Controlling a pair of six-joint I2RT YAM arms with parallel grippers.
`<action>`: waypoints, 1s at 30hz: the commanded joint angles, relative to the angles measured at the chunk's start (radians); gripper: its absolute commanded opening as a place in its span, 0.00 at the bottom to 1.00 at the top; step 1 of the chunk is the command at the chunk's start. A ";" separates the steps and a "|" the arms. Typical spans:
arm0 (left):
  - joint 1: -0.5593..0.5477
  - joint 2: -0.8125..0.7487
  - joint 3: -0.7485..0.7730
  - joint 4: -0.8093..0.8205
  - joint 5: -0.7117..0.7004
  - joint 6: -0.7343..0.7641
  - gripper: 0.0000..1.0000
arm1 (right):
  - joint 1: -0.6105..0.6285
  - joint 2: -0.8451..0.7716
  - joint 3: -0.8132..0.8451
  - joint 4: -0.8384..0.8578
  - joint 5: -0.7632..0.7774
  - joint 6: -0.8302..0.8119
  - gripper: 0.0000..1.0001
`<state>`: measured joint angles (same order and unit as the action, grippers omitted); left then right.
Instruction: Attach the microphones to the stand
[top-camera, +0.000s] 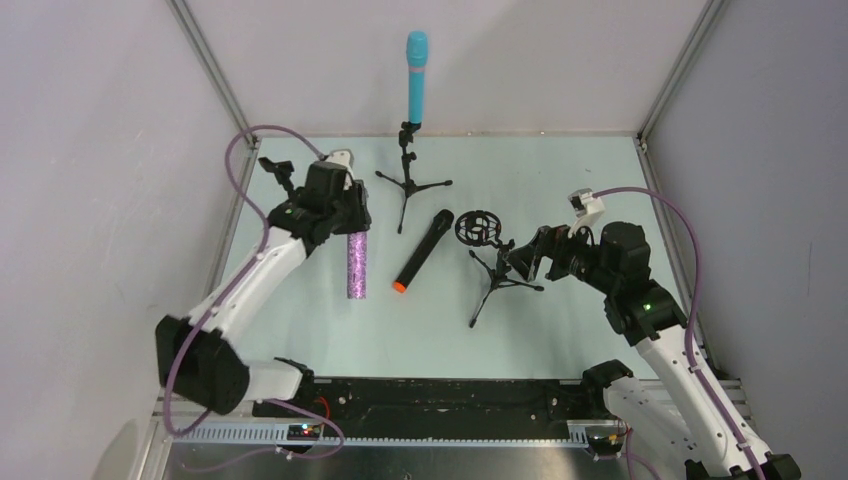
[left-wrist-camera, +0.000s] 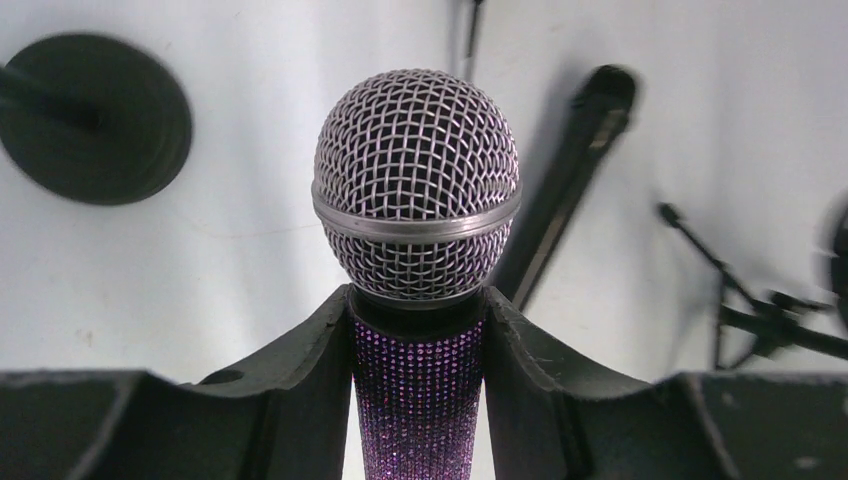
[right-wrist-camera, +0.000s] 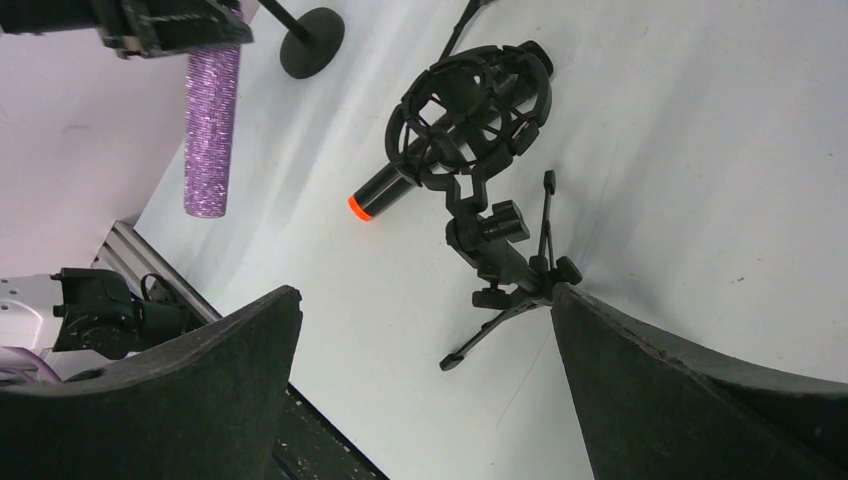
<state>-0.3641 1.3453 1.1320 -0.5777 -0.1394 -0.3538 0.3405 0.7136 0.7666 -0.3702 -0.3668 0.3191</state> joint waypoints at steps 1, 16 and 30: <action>0.003 -0.140 0.063 0.021 0.200 0.009 0.01 | -0.005 -0.016 0.002 0.057 -0.038 0.029 0.99; -0.008 -0.410 -0.224 0.666 0.777 -0.379 0.02 | 0.008 -0.029 0.002 0.107 -0.150 0.077 0.99; -0.299 -0.291 -0.163 0.836 0.734 -0.419 0.03 | 0.209 0.043 0.000 0.313 -0.312 0.203 0.99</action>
<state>-0.6155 1.0161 0.8875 0.1440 0.5808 -0.7448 0.4973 0.7509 0.7662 -0.1814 -0.6174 0.4702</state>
